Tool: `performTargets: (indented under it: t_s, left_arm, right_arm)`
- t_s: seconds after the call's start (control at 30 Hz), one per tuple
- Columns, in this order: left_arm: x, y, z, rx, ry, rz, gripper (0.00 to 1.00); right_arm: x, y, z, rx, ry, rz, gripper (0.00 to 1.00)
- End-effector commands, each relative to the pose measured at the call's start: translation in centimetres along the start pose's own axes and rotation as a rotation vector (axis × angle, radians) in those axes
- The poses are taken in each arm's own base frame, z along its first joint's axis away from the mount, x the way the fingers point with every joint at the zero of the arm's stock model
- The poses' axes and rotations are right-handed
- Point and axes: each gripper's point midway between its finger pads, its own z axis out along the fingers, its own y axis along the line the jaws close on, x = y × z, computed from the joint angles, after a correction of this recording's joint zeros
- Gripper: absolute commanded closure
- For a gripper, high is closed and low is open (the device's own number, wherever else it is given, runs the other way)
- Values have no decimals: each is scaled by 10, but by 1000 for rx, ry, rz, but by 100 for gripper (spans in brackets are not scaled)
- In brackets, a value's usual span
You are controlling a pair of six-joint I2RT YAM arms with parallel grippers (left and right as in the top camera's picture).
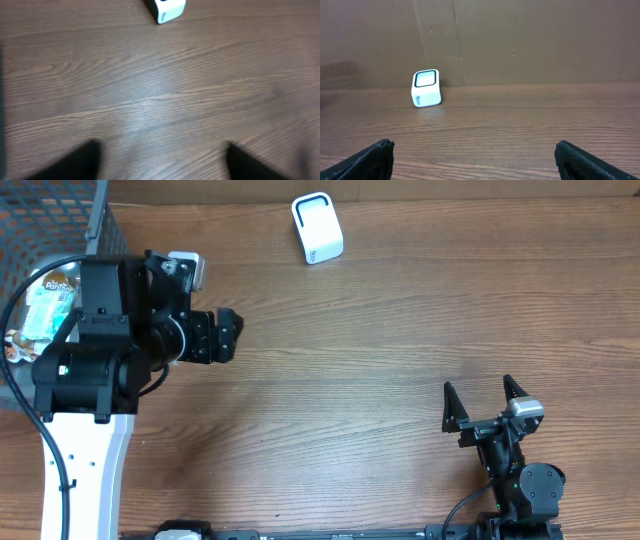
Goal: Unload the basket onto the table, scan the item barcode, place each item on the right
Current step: 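Raise the left gripper and move it over the grey basket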
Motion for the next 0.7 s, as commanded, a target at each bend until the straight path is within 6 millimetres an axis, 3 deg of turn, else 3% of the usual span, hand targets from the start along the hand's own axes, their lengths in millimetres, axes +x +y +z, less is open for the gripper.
performTargets:
  t_s: [0.0, 0.03, 0.1, 0.23, 0.37, 0.4, 0.53, 0.67]
  left_arm:
    - [-6, -10, -2, 50, -12, -1, 72]
    - [-7, -9, -1, 51, -14, -3, 81]
    - [-9, -9, 0, 51, -21, -12, 88]
    - [-15, -8, -2, 44, -45, -21, 90]
    - [-30, 6, -12, -44, -91, -25, 92]
    - [-36, 10, -17, -67, -106, -37, 96]
    - [-72, 22, -44, -115, -186, -56, 96]
    - [-112, 48, -72, -192, -293, -87, 96]
  right_arm:
    - [3, 1, 0, -6, 2, -1, 0]
    - [3, 1, 0, -6, 2, -1, 0]
    - [3, 1, 0, -6, 2, -1, 0]
    - [3, 1, 0, -7, 2, -1, 0]
    - [3, 1, 0, -6, 2, -1, 0]
    - [3, 1, 0, -6, 2, -1, 0]
    - [3, 1, 0, -6, 2, -1, 0]
    - [3, 1, 0, -6, 2, -1, 0]
